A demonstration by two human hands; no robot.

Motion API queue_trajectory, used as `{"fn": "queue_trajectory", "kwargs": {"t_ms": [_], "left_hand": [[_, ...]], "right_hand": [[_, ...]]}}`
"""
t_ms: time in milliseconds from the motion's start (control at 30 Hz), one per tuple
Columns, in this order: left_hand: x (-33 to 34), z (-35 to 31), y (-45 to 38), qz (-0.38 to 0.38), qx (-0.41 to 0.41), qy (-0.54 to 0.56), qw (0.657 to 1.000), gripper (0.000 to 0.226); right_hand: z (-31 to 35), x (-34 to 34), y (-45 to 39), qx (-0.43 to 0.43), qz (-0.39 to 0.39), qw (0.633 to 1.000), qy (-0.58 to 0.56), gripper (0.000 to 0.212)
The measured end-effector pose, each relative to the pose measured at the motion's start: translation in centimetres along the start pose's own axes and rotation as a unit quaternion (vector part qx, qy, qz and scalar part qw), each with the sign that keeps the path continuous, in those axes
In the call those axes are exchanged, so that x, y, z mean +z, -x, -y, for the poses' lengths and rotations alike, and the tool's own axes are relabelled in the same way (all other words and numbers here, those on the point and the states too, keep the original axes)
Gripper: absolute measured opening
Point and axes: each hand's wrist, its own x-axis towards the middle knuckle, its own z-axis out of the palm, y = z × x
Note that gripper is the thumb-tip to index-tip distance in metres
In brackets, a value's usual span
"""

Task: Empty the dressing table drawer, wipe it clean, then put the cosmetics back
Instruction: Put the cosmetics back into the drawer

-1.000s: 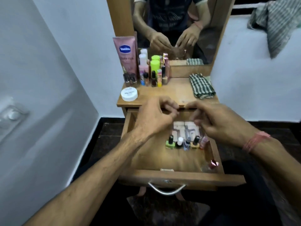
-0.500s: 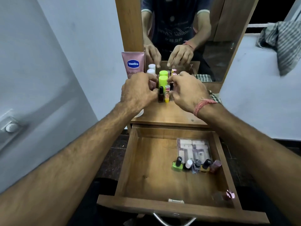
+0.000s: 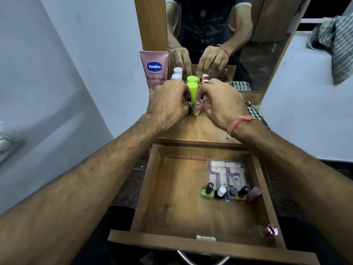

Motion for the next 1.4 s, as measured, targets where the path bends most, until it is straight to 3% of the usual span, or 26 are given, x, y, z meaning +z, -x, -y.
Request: {"fn": "queue_trajectory", "kwargs": {"t_ms": [200, 300, 433, 533, 633, 800, 1133, 1400], "left_hand": [[-3.1, -0.1, 4.0, -0.003, 0.018, 0.028, 0.999, 0.022], [-5.3, -0.6, 7.3, -0.012, 0.056, 0.047, 0.997, 0.018], [-6.7, -2.7, 12.5, 0.066, 0.081, 0.154, 0.983, 0.023], [-5.8, -5.1, 15.7, 0.138, 0.098, 0.226, 0.959, 0.022], [-4.1, -7.2, 17.6, 0.171, 0.124, 0.211, 0.954, 0.024], [-1.4, -8.8, 18.9, 0.17, 0.182, 0.157, 0.956, 0.024], [1.4, -8.7, 19.5, 0.18, 0.2, 0.098, 0.958, 0.024], [2.5, -9.2, 19.4, 0.18, 0.203, 0.095, 0.958, 0.028]], "right_hand": [[-1.5, -4.4, 6.0, -0.007, -0.004, 0.992, -0.129, 0.019], [-1.7, -7.9, 11.3, 0.01, 0.038, 0.983, -0.178, 0.02], [-2.6, -10.6, 18.2, 0.034, 0.098, 0.972, -0.209, 0.018], [-4.1, -10.5, 21.7, 0.042, 0.122, 0.972, -0.196, 0.023], [-5.4, -9.4, 23.5, 0.06, 0.147, 0.969, -0.188, 0.021], [-6.7, -7.0, 24.3, 0.07, 0.162, 0.971, -0.16, 0.018], [-6.0, -5.5, 23.8, 0.054, 0.173, 0.983, -0.021, 0.013], [-5.8, -6.0, 23.1, 0.043, 0.186, 0.981, 0.026, 0.013]]}}
